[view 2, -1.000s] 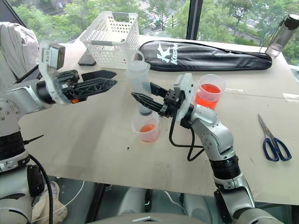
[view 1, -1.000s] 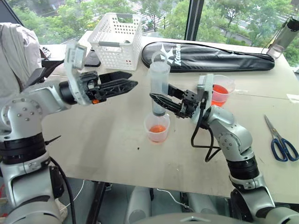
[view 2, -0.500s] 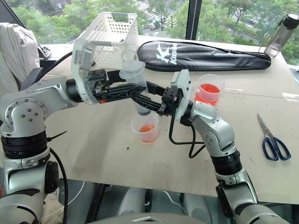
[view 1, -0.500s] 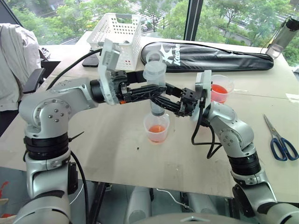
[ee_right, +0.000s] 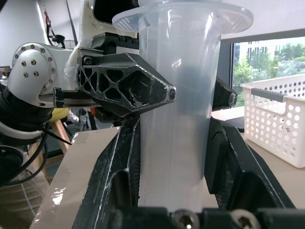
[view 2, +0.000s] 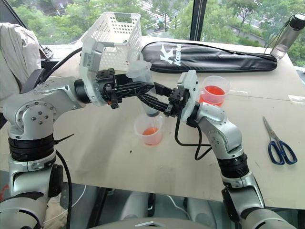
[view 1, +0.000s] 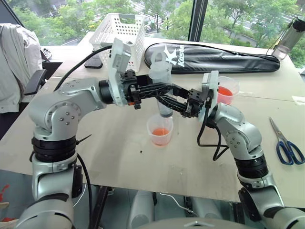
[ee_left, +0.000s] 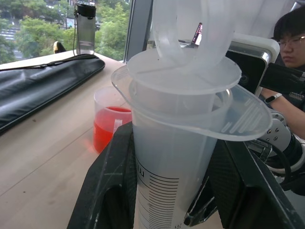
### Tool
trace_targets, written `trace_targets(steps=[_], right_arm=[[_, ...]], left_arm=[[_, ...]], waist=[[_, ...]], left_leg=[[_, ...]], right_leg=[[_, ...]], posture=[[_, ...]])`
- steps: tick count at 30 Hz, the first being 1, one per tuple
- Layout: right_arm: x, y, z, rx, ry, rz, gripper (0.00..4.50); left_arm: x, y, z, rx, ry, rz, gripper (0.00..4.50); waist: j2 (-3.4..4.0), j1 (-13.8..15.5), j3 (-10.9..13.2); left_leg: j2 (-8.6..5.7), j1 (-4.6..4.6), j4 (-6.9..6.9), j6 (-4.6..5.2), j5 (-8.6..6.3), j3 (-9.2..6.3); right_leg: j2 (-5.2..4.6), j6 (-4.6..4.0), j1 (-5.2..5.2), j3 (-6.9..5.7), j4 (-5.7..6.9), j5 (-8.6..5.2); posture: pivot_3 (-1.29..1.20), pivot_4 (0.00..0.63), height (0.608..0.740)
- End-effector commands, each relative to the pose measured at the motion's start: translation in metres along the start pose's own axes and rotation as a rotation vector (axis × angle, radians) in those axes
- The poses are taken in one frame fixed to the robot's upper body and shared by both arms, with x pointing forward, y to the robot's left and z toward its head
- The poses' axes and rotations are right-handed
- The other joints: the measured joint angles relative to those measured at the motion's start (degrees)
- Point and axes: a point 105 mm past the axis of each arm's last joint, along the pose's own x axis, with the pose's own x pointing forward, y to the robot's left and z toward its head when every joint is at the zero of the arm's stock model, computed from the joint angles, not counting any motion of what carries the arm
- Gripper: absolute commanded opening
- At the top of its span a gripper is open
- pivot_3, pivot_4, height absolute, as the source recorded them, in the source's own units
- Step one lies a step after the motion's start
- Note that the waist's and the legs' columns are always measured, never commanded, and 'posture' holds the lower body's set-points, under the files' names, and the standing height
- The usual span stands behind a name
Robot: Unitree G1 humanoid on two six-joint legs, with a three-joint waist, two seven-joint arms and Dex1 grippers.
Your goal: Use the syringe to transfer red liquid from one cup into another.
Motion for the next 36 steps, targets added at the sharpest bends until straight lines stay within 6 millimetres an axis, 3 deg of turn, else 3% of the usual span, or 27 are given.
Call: trace_targets(steps=[1,5,9,13,20,23,27,35,36], right_arm=[[0.003,0.004,0.009,-0.047,0.002,0.03,2.64],[-0.004,0.001,0.012,-0.098,0.038,0.018,4.49],[-0.023,0.005,0.024,-0.167,0.057,0.022,4.5],[-0.054,0.014,0.04,-0.209,0.103,0.049,4.5],[-0.115,0.041,0.046,-0.257,0.319,0.081,4.5],[-0.126,0.049,0.041,-0.254,0.374,0.081,4.5],[-0.136,0.05,0.028,-0.258,0.439,0.044,4.5],[-0.149,0.056,0.017,-0.229,0.466,-0.009,4.5],[-0.149,0.057,0.017,-0.227,0.465,-0.01,4.5]], left_arm=[[-0.012,0.005,0.022,0.023,-0.105,0.038,1.44],[-0.026,0.015,0.029,-0.022,-0.143,0.089,1.44],[-0.047,0.029,0.029,-0.1,-0.13,0.178,1.44],[-0.072,0.044,0.014,-0.201,-0.009,0.318,1.44],[-0.117,0.046,-0.026,-0.6,0.316,0.418,1.44],[-0.119,0.05,-0.047,-0.686,0.414,0.452,1.44],[-0.105,0.067,-0.075,-0.693,0.496,0.5,1.44],[-0.098,0.1,-0.111,-0.655,0.612,0.621,1.44],[-0.097,0.101,-0.113,-0.647,0.617,0.623,1.94]], waist=[[0.0,-0.04,0.0],[0.0,-0.11,0.0],[0.0,0.01,0.0],[-0.01,0.08,0.02],[-0.03,0.05,0.02],[-0.03,0.09,0.02],[-0.08,0.52,-0.01],[-0.14,1.07,0.0],[-0.13,1.13,-0.01]], left_leg=[[0.0,0.0,0.0,0.0,0.0,0.0],[0.01,0.01,0.0,0.0,0.0,-0.01],[0.01,-0.02,-0.01,0.0,0.0,-0.01],[0.0,-0.03,-0.02,0.0,0.0,0.0],[0.0,0.03,-0.1,0.0,-0.01,-0.02],[0.0,0.06,-0.09,0.0,-0.01,-0.01],[0.0,0.06,-0.03,0.0,0.0,-0.03],[-0.02,-0.01,0.0,0.0,-0.01,0.01],[-0.02,0.01,0.0,0.0,-0.01,0.0]], right_leg=[[0.0,0.0,0.0,0.0,0.0,0.0],[0.01,0.0,-0.01,0.0,0.01,0.0],[0.0,0.0,-0.01,-0.01,-0.03,0.0],[-0.02,0.01,0.0,-0.02,-0.06,0.0],[-0.02,-0.05,0.0,-0.06,-0.07,-0.06],[-0.02,-0.22,0.0,-0.05,-0.06,-0.16],[-0.01,-0.27,0.02,-0.04,-0.04,-0.19],[-0.01,-0.26,0.02,0.0,-0.13,-0.18],[0.0,-0.26,0.02,0.0,-0.11,-0.18]], posture=[[0.0,0.15,0.724],[0.0,0.15,0.724],[0.0,0.15,0.724],[0.0,0.15,0.724],[0.0,0.15,0.724],[0.0,0.15,0.724],[0.0,0.15,0.724],[0.0,0.15,0.724],[0.0,0.15,0.724]])
